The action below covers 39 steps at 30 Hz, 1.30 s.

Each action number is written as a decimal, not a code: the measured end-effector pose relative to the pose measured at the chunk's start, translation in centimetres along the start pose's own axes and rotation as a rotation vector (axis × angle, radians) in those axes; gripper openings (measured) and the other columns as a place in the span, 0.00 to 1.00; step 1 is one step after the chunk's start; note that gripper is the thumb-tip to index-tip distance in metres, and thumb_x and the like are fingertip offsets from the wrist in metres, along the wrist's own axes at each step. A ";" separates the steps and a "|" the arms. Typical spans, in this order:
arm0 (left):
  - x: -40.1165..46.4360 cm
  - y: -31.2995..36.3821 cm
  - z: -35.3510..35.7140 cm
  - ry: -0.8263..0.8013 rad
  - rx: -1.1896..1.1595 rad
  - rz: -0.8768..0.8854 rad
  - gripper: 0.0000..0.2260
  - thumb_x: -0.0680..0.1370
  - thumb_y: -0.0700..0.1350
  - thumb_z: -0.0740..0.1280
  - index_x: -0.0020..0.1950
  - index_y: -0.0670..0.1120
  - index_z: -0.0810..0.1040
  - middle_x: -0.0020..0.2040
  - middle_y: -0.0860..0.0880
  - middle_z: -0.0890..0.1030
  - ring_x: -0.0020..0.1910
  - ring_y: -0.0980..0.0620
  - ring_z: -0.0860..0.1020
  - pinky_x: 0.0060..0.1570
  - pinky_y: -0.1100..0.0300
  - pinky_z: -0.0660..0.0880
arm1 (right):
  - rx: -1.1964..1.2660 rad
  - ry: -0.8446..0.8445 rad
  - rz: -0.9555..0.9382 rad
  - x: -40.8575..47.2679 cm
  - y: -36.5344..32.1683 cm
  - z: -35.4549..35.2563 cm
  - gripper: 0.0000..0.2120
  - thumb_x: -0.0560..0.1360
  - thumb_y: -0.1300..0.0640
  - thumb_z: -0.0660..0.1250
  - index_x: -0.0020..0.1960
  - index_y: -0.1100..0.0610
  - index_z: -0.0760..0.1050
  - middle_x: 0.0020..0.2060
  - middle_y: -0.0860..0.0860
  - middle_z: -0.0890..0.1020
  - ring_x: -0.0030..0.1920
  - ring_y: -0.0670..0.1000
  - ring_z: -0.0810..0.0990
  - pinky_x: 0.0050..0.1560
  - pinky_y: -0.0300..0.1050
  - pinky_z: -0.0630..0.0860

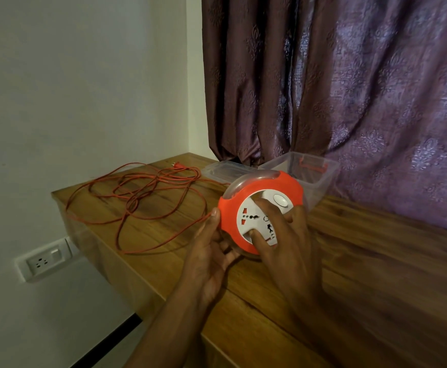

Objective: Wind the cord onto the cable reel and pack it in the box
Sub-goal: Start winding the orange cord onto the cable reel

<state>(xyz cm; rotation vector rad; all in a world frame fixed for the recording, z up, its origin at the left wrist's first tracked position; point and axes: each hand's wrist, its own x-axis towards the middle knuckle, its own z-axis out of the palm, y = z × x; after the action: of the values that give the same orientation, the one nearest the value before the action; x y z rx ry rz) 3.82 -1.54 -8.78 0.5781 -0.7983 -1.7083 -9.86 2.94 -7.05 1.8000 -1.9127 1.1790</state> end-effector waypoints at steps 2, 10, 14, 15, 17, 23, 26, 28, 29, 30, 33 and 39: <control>0.1 0.0 0.0 -0.015 -0.002 0.012 0.25 0.72 0.57 0.70 0.64 0.43 0.80 0.57 0.41 0.86 0.53 0.45 0.86 0.53 0.44 0.83 | 0.016 0.010 0.002 0.1 0.0 -0.1 0.31 0.69 0.43 0.71 0.69 0.36 0.62 0.52 0.49 0.69 0.47 0.49 0.75 0.34 0.34 0.64; 0.3 -0.2 -0.1 -0.039 0.032 0.063 0.21 0.74 0.52 0.70 0.62 0.41 0.81 0.56 0.40 0.85 0.53 0.44 0.84 0.54 0.43 0.81 | 0.319 0.005 0.227 0.0 -0.3 0.1 0.30 0.65 0.48 0.77 0.61 0.32 0.67 0.59 0.47 0.73 0.57 0.51 0.75 0.48 0.45 0.76; 0.3 -0.4 0.1 -0.061 0.044 0.079 0.18 0.72 0.50 0.72 0.57 0.42 0.83 0.53 0.41 0.86 0.51 0.45 0.85 0.48 0.47 0.83 | 0.522 0.039 0.337 0.6 -0.5 -0.1 0.27 0.65 0.50 0.78 0.56 0.33 0.69 0.54 0.46 0.76 0.50 0.47 0.76 0.40 0.35 0.70; 0.3 -0.5 0.1 -0.064 0.046 0.079 0.15 0.71 0.49 0.73 0.55 0.43 0.84 0.52 0.42 0.86 0.50 0.46 0.85 0.47 0.47 0.83 | 0.603 0.041 0.387 0.8 -0.6 -0.2 0.25 0.66 0.51 0.77 0.54 0.33 0.69 0.52 0.46 0.77 0.49 0.46 0.77 0.40 0.35 0.71; 0.3 -0.7 0.3 -0.051 0.056 0.079 0.14 0.72 0.48 0.73 0.54 0.43 0.84 0.52 0.42 0.87 0.49 0.46 0.86 0.46 0.49 0.84 | 0.775 0.031 0.488 1.2 -0.9 -0.3 0.24 0.66 0.52 0.77 0.54 0.35 0.70 0.51 0.49 0.80 0.51 0.49 0.79 0.44 0.42 0.77; 0.5 -0.4 0.0 -0.024 0.081 0.110 0.14 0.74 0.50 0.70 0.55 0.44 0.84 0.51 0.44 0.87 0.48 0.47 0.86 0.42 0.51 0.84 | 1.027 -0.046 0.683 1.0 -1.8 -1.2 0.21 0.73 0.56 0.73 0.63 0.45 0.72 0.59 0.56 0.78 0.38 0.53 0.75 0.20 0.35 0.68; 0.4 -0.1 -0.1 -0.033 0.054 0.101 0.19 0.74 0.51 0.68 0.61 0.43 0.81 0.54 0.43 0.86 0.51 0.45 0.84 0.49 0.44 0.83 | 1.087 -0.083 0.711 1.0 -2.3 -1.8 0.21 0.73 0.58 0.72 0.64 0.44 0.73 0.57 0.55 0.79 0.32 0.49 0.75 0.20 0.36 0.69; 0.3 0.1 -0.1 -0.028 0.035 0.092 0.21 0.74 0.51 0.68 0.63 0.42 0.79 0.56 0.41 0.84 0.54 0.42 0.83 0.52 0.40 0.81 | 1.104 -0.107 0.714 0.9 -2.6 -2.1 0.23 0.73 0.58 0.72 0.65 0.44 0.73 0.55 0.54 0.80 0.31 0.49 0.75 0.20 0.36 0.69; 0.2 0.1 -0.1 -0.025 0.030 0.089 0.21 0.74 0.52 0.67 0.63 0.42 0.79 0.58 0.39 0.84 0.55 0.41 0.82 0.52 0.39 0.80 | 1.109 -0.112 0.717 0.9 -2.8 -2.2 0.24 0.73 0.58 0.72 0.66 0.44 0.73 0.55 0.54 0.80 0.31 0.49 0.75 0.20 0.36 0.69; 0.2 0.1 -0.2 -0.024 0.027 0.088 0.21 0.75 0.51 0.67 0.64 0.42 0.79 0.60 0.38 0.83 0.56 0.40 0.82 0.52 0.39 0.80 | 1.109 -0.115 0.723 0.8 -2.9 -2.2 0.25 0.73 0.59 0.72 0.67 0.44 0.72 0.56 0.54 0.80 0.32 0.49 0.76 0.20 0.35 0.69; 0.4 0.0 -0.3 -0.032 0.014 0.090 0.21 0.76 0.51 0.67 0.64 0.41 0.78 0.62 0.37 0.82 0.59 0.38 0.81 0.53 0.37 0.80 | 1.102 -0.116 0.750 0.6 -3.1 -2.1 0.29 0.72 0.58 0.73 0.70 0.44 0.70 0.56 0.52 0.80 0.34 0.50 0.76 0.20 0.35 0.68; 0.6 -0.3 -0.5 -0.080 0.001 0.107 0.18 0.75 0.52 0.68 0.60 0.43 0.81 0.55 0.39 0.84 0.51 0.41 0.83 0.49 0.42 0.82 | 1.129 -0.118 0.839 0.4 -3.6 -1.5 0.33 0.69 0.57 0.76 0.70 0.53 0.67 0.49 0.56 0.83 0.22 0.45 0.74 0.20 0.36 0.69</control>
<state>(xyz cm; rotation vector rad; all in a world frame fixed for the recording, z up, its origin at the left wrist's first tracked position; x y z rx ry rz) 3.81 -2.16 -9.34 0.4623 -0.8718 -1.6404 -7.17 4.10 -4.48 1.3519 -2.3560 2.9301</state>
